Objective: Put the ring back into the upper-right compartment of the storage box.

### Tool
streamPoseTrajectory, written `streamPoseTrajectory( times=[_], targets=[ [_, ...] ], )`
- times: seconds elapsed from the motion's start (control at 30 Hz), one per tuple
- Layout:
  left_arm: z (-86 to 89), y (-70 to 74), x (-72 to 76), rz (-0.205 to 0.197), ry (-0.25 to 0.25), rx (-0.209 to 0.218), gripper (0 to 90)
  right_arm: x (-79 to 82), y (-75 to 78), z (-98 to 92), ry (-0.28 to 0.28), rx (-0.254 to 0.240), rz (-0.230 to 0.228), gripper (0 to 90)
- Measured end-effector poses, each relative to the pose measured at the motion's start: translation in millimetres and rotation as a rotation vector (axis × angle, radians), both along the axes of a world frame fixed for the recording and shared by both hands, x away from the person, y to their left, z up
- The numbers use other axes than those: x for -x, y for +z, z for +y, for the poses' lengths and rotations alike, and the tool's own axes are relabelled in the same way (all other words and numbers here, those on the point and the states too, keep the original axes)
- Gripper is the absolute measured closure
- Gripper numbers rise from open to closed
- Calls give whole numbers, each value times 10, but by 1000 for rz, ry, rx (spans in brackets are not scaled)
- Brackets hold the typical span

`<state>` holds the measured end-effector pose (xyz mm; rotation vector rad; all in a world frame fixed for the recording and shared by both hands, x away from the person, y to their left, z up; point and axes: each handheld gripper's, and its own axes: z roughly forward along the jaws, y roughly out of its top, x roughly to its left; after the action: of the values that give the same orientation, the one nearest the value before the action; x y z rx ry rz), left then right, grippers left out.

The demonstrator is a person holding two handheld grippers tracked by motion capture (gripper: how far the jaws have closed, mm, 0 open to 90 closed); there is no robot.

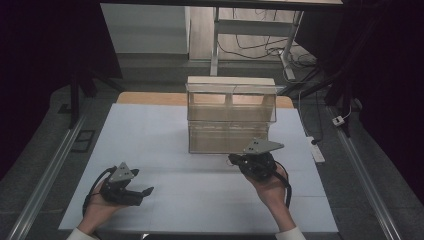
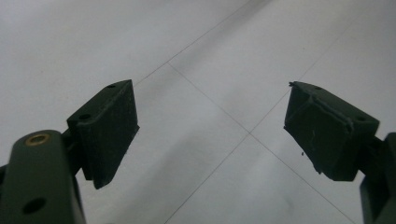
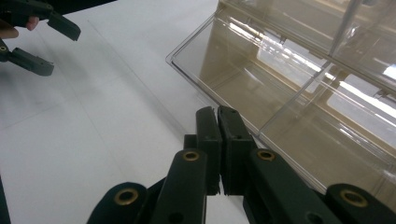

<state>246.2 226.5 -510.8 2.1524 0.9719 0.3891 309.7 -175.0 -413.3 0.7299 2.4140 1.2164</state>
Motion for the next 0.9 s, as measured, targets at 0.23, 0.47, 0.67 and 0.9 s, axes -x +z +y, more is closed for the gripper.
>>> streamPoseTrajectory(
  times=[0.23, 0.47, 0.67, 0.9],
  targets=[
    [-1, -1, -1, -1, 0, -2, 172, 8, 43, -37, -10, -13, -20, 868],
    [-3, 0, 1, -1, 0, 0, 172, 16, 95, -90, -26, -32, -38, 868],
    [-10, 0, 5, 0, 0, -3, 173, 16, 155, -140, -39, -47, -58, 869],
    [12, 3, 9, 0, 9, 3, 173, -1, 221, -194, -53, -63, -77, 869]
  ],
)
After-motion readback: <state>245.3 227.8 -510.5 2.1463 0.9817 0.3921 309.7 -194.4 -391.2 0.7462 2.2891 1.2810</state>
